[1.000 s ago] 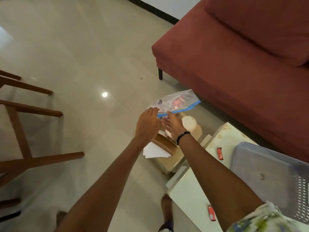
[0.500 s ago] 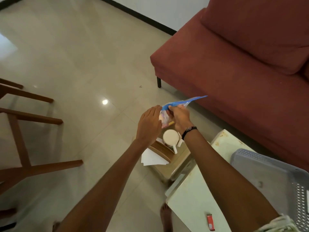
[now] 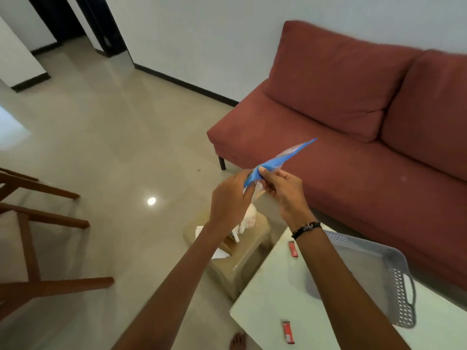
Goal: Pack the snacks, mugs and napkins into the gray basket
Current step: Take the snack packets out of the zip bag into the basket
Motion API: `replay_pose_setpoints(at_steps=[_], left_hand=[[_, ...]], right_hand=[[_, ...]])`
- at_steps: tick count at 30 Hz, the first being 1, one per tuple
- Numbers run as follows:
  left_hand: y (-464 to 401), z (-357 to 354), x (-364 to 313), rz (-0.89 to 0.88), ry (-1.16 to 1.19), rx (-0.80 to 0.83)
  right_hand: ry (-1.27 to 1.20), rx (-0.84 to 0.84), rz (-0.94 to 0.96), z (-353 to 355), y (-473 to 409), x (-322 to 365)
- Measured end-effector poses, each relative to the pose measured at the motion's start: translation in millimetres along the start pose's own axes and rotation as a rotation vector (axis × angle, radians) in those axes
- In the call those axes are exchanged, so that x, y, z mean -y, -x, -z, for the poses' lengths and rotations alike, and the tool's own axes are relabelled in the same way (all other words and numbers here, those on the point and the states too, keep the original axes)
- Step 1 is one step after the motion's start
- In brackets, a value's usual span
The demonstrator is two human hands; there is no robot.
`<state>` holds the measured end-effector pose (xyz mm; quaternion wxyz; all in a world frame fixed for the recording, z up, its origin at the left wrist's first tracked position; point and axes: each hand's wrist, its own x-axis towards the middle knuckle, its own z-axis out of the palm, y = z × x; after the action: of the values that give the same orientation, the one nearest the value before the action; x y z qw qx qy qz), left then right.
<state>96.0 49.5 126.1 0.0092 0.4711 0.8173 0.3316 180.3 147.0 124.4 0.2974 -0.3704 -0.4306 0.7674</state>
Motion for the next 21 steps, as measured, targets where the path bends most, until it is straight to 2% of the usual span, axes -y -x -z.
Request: replay_pose_setpoints(at_steps=[4,9,11,17,21], left_hand=[[66.3,-7.9,-64.6,0.041,0.176,0.153],[154.0,-21.6,-142.7,0.259,0.638,0.509],[190.3,-32.6,-168.0,0.346,0.755,0.568],[276.9,-64.0,-223.7,0.427,0.7,0.733],[314.6,-69.2,-245.6,0.448,0.751,0.795]], right_hand=[[0.047,-0.02,-0.002,68.5,73.0,8.7],[0.151,-0.087,-0.022,155.0,170.7,13.6],[0.194,-0.098,-0.059,187.9,209.1,8.9],[0.219,-0.151,-0.165,256.5,305.4,-15.6],[0.156,-0.174,-0.199,283.9,345.5,-26.9]])
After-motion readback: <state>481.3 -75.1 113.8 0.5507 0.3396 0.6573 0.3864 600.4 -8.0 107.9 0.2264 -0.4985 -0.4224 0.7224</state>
